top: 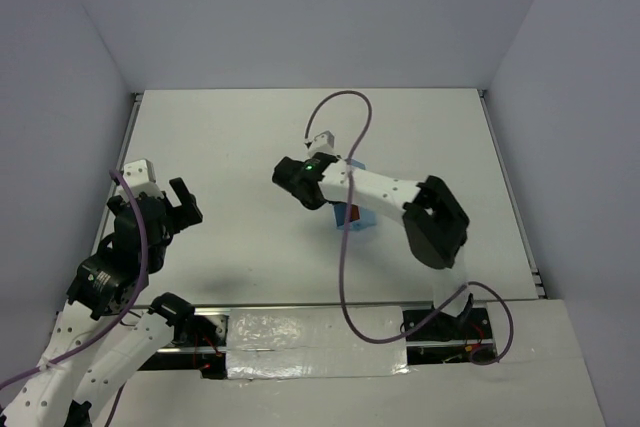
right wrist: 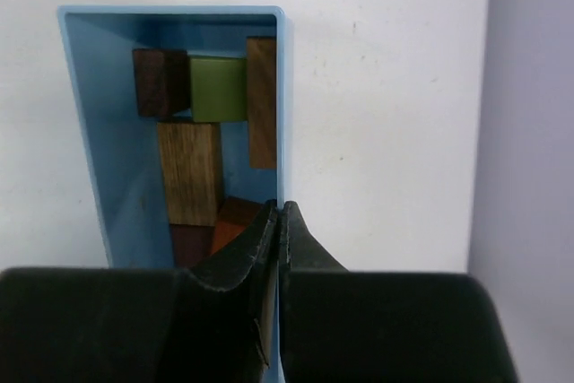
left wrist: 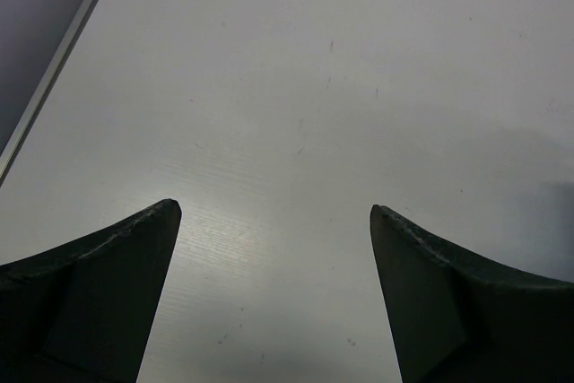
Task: Build the wood block tower
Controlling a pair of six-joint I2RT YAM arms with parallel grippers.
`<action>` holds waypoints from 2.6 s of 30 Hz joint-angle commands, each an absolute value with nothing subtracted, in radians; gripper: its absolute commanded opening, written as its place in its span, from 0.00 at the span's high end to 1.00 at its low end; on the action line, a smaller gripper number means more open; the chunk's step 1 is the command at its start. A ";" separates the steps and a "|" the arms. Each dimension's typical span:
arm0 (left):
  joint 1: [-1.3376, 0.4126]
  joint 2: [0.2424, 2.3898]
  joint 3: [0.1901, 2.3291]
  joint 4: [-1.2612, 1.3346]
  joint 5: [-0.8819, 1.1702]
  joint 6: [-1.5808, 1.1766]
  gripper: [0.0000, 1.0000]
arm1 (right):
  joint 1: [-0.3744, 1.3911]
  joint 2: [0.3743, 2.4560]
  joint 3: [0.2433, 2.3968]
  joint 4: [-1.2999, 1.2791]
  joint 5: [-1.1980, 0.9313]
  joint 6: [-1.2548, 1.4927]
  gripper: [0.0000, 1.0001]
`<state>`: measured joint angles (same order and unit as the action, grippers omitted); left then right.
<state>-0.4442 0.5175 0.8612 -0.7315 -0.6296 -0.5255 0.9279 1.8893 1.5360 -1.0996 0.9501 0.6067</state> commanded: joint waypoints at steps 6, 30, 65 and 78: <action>-0.446 0.514 0.859 -0.689 -0.629 -0.511 0.01 | 1.025 2.242 1.833 -1.414 1.126 0.714 0.93; -0.449 0.535 0.856 -0.678 -0.600 -0.497 0.01 | 0.838 1.680 1.398 -0.647 0.185 0.405 0.00; -0.449 0.543 0.850 -0.663 -0.561 -0.477 0.01 | 0.738 1.773 1.363 -0.639 0.305 0.318 0.42; -0.449 0.532 0.850 -0.666 -0.569 -0.480 0.01 | 0.854 1.871 1.538 -0.922 0.677 0.371 0.42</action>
